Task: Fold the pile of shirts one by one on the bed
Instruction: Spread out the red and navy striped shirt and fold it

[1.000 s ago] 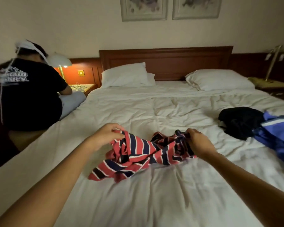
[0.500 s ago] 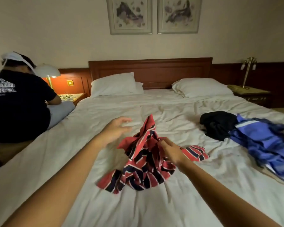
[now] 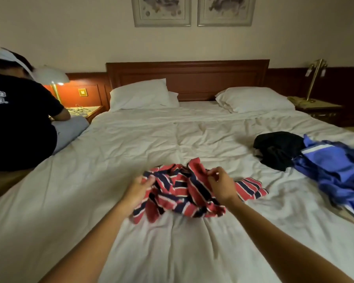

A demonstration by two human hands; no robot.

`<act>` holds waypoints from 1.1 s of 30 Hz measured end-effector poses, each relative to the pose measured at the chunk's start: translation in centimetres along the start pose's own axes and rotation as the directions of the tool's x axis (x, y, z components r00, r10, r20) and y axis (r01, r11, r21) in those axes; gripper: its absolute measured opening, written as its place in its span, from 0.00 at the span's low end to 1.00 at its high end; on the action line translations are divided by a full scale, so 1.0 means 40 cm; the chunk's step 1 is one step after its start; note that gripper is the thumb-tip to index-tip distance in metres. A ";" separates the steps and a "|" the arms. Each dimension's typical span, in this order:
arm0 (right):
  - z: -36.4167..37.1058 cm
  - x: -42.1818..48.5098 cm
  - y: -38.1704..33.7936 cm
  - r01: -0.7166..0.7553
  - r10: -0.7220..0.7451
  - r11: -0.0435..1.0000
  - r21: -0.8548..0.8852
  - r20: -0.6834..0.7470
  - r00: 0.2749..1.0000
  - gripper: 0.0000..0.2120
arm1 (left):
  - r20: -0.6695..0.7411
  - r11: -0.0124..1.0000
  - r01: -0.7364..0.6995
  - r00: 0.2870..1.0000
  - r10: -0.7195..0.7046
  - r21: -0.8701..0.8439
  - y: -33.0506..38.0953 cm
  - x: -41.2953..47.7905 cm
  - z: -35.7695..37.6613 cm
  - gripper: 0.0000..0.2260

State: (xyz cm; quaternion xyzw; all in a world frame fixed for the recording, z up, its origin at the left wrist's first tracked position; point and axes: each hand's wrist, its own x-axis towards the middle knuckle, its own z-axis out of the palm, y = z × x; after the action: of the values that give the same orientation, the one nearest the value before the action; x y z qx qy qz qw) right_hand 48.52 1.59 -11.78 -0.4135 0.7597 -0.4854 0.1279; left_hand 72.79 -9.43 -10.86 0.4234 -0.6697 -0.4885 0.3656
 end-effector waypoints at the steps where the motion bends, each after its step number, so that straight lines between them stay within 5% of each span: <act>1: -0.031 0.019 -0.018 -0.010 0.013 0.997 0.073 -0.037 0.999 0.07 | -0.063 0.996 0.002 0.998 -0.007 -0.088 0.038 0.020 -0.028 0.09; 4: -0.140 0.069 -0.090 -0.077 0.107 0.926 0.370 -0.062 0.992 0.06 | -0.199 0.982 -0.021 0.980 -0.016 -0.185 0.163 0.075 -0.108 0.06; 6: -0.226 0.086 -0.149 -0.117 0.143 0.861 0.496 -0.015 0.990 0.07 | -0.274 0.986 -0.013 0.961 -0.033 -0.167 0.248 0.103 -0.155 0.16; 9: -0.355 0.088 -0.230 -0.127 0.129 0.865 0.485 0.029 0.991 0.11 | -0.394 0.988 -0.065 0.919 0.006 -0.137 0.370 0.119 -0.215 0.22; 12: -0.456 0.064 -0.298 -0.118 0.116 0.860 0.497 0.035 0.993 0.11 | -0.461 0.958 -0.149 0.887 0.020 -0.245 0.467 0.115 -0.255 0.16; 16: -0.535 0.019 -0.356 -0.014 -0.018 0.987 0.160 0.196 0.980 0.21 | -0.447 0.895 -0.188 0.894 -0.014 -0.404 0.558 0.073 -0.251 0.11; 19: -0.527 -0.009 -0.383 0.071 -0.023 0.978 -0.194 0.237 0.971 0.14 | -0.375 0.876 -0.095 0.922 -0.102 -0.474 0.594 0.015 -0.207 0.12; 21: -0.504 -0.013 -0.409 0.113 -0.076 0.971 -0.209 0.177 0.981 0.11 | -0.284 0.825 -0.046 0.948 -0.141 -0.563 0.614 -0.015 -0.170 0.10; 24: -0.486 -0.024 -0.489 0.148 -0.164 0.964 0.221 0.053 0.985 0.06 | -0.201 0.738 -0.081 0.977 -0.076 -0.670 0.690 -0.059 -0.139 0.10; 27: -0.524 -0.025 -0.592 0.231 -0.218 0.743 0.628 -0.099 0.971 0.08 | -0.309 0.639 -0.294 0.947 0.092 -0.711 0.800 -0.065 -0.156 0.11; 31: -0.595 -0.014 -0.654 0.289 -0.221 0.493 0.821 -0.203 0.954 0.07 | -0.491 0.616 -0.603 0.790 0.368 -0.508 0.924 -0.028 -0.196 0.06; 33: -0.598 0.004 -0.624 0.285 -0.193 0.534 0.796 -0.213 0.958 0.08 | -0.489 0.643 -0.636 0.760 0.427 -0.427 0.938 0.027 -0.184 0.07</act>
State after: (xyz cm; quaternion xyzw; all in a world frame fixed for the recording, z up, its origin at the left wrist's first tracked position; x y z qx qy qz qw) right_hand 46.75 11.93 21.16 -0.3820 0.3894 -0.8140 0.1994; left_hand 71.17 -6.79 27.28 0.1525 -0.5123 -0.4511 0.7147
